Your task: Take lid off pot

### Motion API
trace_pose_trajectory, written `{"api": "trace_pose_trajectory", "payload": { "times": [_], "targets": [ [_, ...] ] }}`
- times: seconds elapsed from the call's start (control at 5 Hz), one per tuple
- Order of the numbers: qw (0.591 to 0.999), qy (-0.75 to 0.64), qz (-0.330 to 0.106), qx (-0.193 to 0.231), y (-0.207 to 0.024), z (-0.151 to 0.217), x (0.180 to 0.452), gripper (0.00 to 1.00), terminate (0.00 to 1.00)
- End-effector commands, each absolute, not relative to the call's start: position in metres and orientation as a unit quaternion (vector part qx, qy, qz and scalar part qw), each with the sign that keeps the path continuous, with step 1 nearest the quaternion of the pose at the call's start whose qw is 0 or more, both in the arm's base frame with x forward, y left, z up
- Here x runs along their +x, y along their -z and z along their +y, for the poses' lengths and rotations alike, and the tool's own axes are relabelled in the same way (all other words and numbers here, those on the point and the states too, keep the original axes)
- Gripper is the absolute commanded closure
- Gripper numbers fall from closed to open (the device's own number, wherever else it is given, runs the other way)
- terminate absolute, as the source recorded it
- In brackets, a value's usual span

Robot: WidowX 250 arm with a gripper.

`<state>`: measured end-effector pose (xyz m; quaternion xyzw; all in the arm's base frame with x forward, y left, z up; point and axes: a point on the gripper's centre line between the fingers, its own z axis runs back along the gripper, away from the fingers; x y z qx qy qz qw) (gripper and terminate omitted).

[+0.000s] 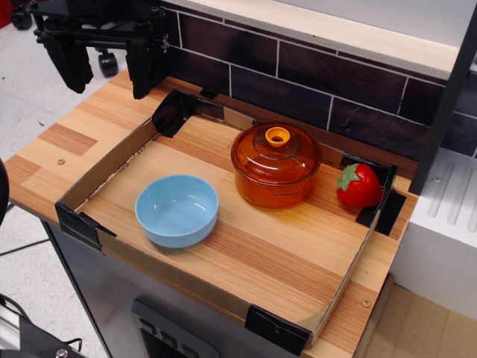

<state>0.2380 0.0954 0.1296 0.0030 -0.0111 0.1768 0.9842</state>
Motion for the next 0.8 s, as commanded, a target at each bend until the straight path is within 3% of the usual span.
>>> {"api": "trace_pose_trajectory", "payload": {
  "times": [0.0,0.6],
  "targets": [
    [0.984,-0.177,-0.011,0.003,-0.13,0.095,0.238,0.0,0.0],
    [0.99,-0.135,0.009,-0.038,-0.114,0.04,0.264,0.0,0.0]
  ]
}}
